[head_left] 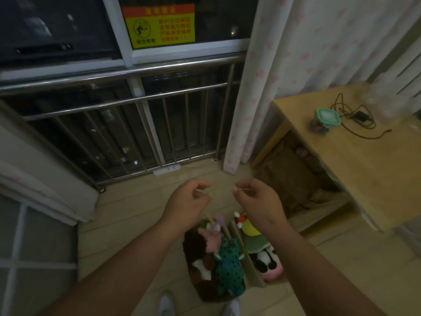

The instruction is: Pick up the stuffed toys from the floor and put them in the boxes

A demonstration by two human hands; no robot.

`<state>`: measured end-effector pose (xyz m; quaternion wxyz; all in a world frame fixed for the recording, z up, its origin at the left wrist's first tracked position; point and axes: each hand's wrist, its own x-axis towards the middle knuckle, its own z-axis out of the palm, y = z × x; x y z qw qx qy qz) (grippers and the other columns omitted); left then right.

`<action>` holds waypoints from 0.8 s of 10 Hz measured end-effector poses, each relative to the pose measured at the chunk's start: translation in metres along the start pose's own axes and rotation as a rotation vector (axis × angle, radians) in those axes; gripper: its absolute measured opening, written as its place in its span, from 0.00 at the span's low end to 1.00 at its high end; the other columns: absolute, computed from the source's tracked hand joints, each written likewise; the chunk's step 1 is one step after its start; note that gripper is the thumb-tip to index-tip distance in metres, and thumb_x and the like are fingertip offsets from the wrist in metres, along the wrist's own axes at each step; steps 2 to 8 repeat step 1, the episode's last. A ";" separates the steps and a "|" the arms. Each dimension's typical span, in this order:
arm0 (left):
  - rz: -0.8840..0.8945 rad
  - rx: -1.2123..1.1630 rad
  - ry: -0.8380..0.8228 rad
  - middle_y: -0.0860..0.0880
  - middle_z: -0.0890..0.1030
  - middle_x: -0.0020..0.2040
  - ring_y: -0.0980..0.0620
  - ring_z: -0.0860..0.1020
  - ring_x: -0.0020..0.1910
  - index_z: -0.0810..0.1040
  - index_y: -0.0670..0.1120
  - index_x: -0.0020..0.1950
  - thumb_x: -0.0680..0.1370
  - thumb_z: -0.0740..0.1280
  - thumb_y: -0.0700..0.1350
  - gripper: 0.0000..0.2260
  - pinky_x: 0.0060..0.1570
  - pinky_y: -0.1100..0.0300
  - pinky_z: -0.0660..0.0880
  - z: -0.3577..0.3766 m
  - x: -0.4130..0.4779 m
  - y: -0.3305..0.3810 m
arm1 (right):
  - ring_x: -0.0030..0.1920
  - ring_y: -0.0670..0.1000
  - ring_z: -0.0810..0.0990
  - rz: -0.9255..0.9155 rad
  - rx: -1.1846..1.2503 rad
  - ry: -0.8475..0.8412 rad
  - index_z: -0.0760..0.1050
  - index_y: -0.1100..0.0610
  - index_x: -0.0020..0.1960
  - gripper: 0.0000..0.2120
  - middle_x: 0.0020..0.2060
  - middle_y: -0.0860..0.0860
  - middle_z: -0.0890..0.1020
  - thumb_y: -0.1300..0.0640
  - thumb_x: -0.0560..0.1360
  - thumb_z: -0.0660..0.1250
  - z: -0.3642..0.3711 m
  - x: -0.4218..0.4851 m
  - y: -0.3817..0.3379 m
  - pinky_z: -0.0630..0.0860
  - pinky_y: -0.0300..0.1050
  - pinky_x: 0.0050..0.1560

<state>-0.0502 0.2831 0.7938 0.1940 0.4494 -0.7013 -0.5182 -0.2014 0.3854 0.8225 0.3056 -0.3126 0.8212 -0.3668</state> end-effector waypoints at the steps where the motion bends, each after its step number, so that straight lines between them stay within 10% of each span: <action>1: 0.007 -0.054 0.029 0.54 0.79 0.52 0.56 0.79 0.46 0.79 0.56 0.49 0.74 0.70 0.42 0.09 0.46 0.61 0.74 -0.003 0.002 0.010 | 0.49 0.45 0.80 -0.036 0.016 0.046 0.79 0.50 0.53 0.10 0.46 0.47 0.83 0.48 0.74 0.68 -0.005 -0.003 -0.007 0.78 0.48 0.51; 8: 0.007 -0.054 0.029 0.54 0.79 0.52 0.56 0.79 0.46 0.79 0.56 0.49 0.74 0.70 0.42 0.09 0.46 0.61 0.74 -0.003 0.002 0.010 | 0.49 0.45 0.80 -0.036 0.016 0.046 0.79 0.50 0.53 0.10 0.46 0.47 0.83 0.48 0.74 0.68 -0.005 -0.003 -0.007 0.78 0.48 0.51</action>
